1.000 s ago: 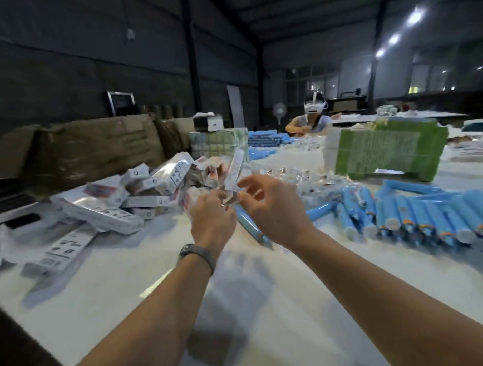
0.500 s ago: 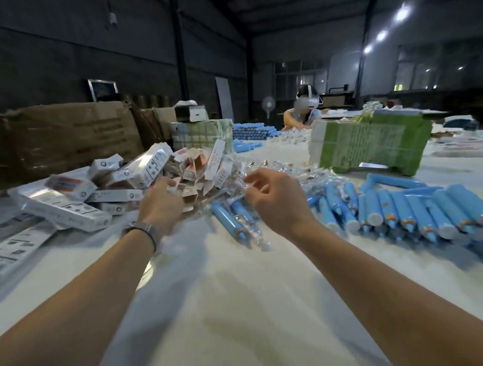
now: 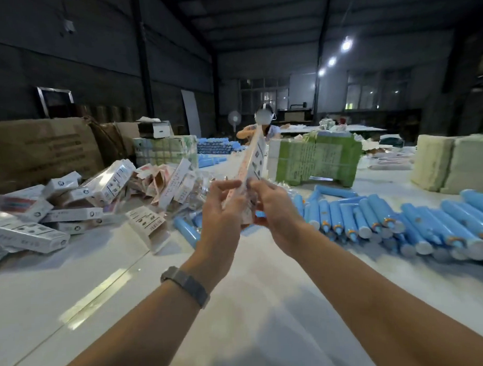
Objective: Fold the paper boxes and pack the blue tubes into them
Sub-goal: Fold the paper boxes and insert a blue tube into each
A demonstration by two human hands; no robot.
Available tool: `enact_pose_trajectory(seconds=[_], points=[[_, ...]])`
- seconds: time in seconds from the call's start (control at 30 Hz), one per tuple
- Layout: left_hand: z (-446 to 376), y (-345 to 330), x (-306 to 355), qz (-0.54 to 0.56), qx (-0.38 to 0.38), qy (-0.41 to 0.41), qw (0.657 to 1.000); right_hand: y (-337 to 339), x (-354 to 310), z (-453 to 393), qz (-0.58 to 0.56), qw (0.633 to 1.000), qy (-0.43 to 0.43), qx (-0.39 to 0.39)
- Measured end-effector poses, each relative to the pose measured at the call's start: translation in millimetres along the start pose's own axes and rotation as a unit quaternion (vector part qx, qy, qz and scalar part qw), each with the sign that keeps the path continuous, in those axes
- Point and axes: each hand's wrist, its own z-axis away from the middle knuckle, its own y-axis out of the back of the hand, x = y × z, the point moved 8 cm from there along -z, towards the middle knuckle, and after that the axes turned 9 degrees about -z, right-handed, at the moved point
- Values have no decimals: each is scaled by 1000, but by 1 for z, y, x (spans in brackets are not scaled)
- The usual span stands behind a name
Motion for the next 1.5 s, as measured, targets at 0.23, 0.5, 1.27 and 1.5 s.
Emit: enact_pose_trajectory(seconds=[0.23,0.5,1.27,1.5], points=[[30,-41,-19,-86,-131,-21,987,47,-14,24,106,987,92,-78],[23,-26,-43,-163,-127,-57,977,50,10,24,322,940,114,-4],[23,-28,-43,-213,-171,-48,961,132,15,-10,795,597,37,98],[25,-26,-39,-180,-159,-42,970,138,19,-9,728,677,-48,93]])
